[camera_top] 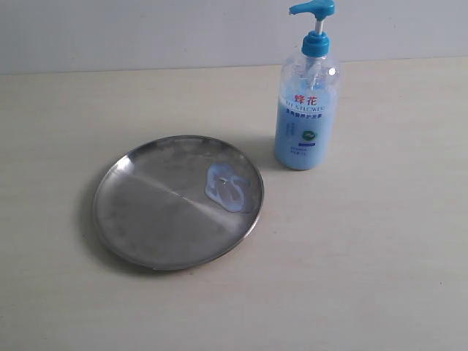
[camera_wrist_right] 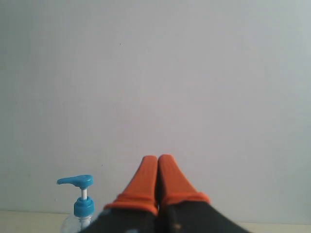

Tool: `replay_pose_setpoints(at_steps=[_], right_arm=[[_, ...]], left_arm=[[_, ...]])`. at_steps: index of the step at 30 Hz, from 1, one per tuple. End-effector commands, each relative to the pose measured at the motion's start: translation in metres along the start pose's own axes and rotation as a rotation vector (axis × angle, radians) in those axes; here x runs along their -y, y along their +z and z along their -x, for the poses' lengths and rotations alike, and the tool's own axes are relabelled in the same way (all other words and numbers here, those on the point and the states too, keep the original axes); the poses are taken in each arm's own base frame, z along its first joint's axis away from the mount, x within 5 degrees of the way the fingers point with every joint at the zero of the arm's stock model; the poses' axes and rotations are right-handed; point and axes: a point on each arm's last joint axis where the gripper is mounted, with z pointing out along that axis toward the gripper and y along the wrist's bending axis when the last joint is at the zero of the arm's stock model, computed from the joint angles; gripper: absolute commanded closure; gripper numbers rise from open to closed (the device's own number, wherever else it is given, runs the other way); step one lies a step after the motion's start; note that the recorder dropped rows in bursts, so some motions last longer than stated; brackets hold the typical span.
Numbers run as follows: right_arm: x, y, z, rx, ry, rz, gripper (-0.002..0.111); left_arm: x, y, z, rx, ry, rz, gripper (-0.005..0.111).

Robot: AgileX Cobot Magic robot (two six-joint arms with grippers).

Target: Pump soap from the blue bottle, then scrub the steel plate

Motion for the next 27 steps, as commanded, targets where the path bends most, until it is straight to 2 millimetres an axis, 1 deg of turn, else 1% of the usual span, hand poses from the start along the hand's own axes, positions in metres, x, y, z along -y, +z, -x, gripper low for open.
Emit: replay_pose_setpoints(at_steps=[1,12,14,17,21,27], right_arm=[[0.0,-0.001,0.004,0.018,-0.009,-0.007,0.108],[0.0,-0.001,0.007,0.053,-0.01,-0.007,0.108],[0.0,-0.001,0.007,0.056,0.037,0.0,0.108],[0.0,0.002,0.006,0.038,0.044,0.002,0.108],[-0.001,0.017,-0.004,-0.074,0.056,0.007,0.108],[-0.002,0.053,-0.027,-0.288,0.074,0.008,0.108]], left_arm=[[0.0,0.0,0.001,0.016,-0.001,-0.008,0.107],[0.0,0.0,0.001,0.016,-0.001,-0.008,0.107],[0.0,0.0,0.001,0.016,-0.001,-0.008,0.107],[0.0,0.0,0.001,0.016,-0.001,-0.008,0.107],[0.0,0.0,0.001,0.016,-0.001,-0.008,0.107],[0.0,0.0,0.001,0.016,-0.001,-0.008,0.107]])
